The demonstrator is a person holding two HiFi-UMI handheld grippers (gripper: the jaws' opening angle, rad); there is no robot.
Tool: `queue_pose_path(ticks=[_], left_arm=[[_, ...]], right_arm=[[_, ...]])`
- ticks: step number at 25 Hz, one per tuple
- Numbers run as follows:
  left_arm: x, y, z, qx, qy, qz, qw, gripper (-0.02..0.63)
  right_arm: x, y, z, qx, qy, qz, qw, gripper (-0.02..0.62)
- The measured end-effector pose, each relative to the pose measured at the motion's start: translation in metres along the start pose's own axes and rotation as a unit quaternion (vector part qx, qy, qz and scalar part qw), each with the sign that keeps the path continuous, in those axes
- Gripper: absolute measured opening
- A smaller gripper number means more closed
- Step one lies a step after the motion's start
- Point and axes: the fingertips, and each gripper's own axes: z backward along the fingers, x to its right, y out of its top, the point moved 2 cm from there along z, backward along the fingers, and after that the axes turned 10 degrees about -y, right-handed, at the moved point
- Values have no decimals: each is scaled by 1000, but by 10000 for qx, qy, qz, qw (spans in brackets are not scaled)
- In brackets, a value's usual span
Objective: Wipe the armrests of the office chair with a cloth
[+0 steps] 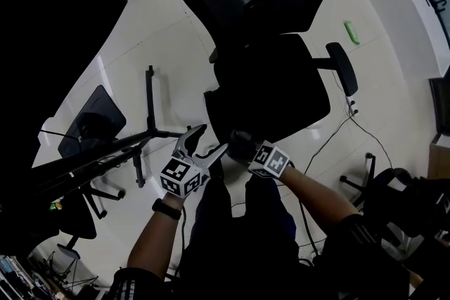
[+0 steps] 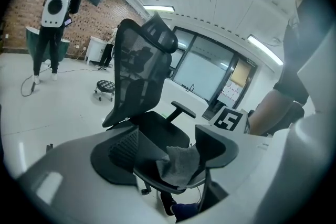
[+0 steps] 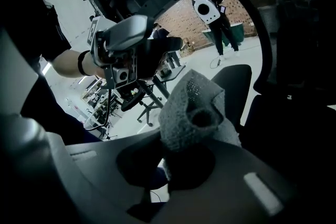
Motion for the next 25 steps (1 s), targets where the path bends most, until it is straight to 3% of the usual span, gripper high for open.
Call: queue_pose_path(ticks=[6,12,25], left_arm=[[15,5,-3,-33,-80,-98,9999,362],[42,26,-11,52,-47,-283,9996,362],[166,85,-17,516,-35,-911,9945,362]], right_arm=[[-18,-12,24,48,21,-115,9999,16],[-20,24,96,1043,-288,-213,9939,17],[-21,73,299,2393,-1158,703,9615,17]])
